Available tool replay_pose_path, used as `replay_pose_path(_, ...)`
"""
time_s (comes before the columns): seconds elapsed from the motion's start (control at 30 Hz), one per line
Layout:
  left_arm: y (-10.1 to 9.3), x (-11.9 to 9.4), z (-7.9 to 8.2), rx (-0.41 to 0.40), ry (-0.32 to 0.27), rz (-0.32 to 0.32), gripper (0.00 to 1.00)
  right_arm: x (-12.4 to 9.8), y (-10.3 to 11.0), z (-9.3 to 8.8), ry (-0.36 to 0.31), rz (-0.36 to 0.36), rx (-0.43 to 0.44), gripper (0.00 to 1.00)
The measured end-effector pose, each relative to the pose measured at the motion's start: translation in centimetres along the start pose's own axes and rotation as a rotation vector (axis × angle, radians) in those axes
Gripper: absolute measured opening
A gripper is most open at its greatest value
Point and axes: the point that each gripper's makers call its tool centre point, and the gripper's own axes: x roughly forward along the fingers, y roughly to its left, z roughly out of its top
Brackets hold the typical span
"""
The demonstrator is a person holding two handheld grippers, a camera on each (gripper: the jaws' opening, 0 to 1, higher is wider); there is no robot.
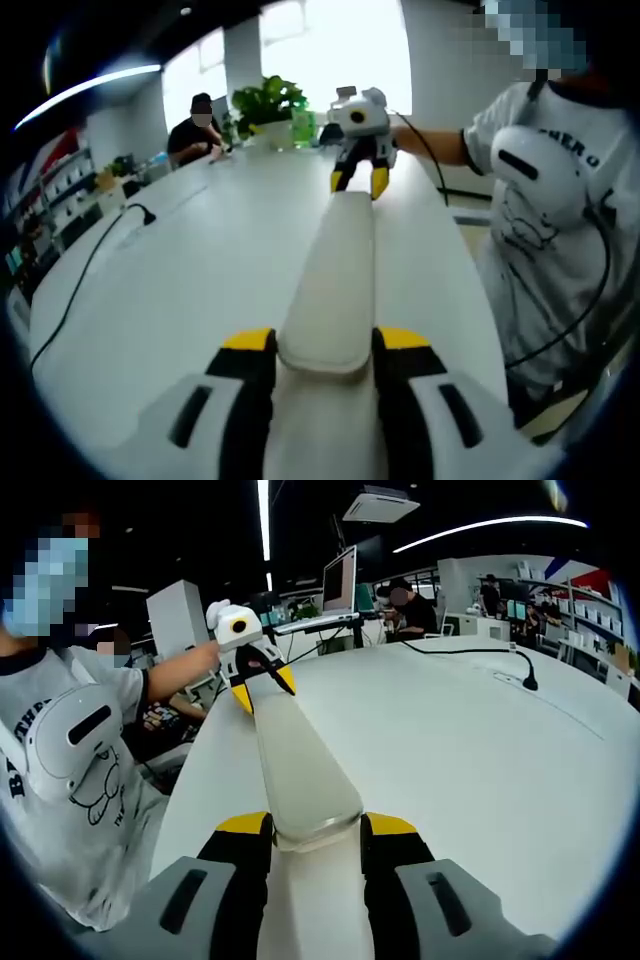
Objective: Arrange the utensils inside the cutlery case until each visible utensil rests in its matching compartment.
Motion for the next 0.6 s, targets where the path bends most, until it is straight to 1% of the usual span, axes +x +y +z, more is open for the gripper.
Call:
replay_pose_path(0.23, -0.03, -0.02, 0.2, 0.007, 0.009, -0.001, 0.4, -0.08, 0.02, -0.07, -0.002, 0.0, 0.0, 0.36)
replay_pose_path(0.37, 0.0, -0.08, 0.32, 0.012, 0.003, 0.001, 0.4, -0.2, 0.11, -0.14, 0.004, -0.004, -0.007, 0.36)
replay_pose_path(0.47, -0.27, 0.12, 0.21, 0.01, 0.008, -0.002, 0.4, -0.3, 0.18, -0.36, 0.011, -0.004, -0.008, 0.35)
replay_pose_path(0.6, -0.08, 0.02, 0.13, 0.003, 0.007, -0.001, 0.41, -0.3, 0.09, -0.45, 0.008, -0.01, -0.004, 0.34)
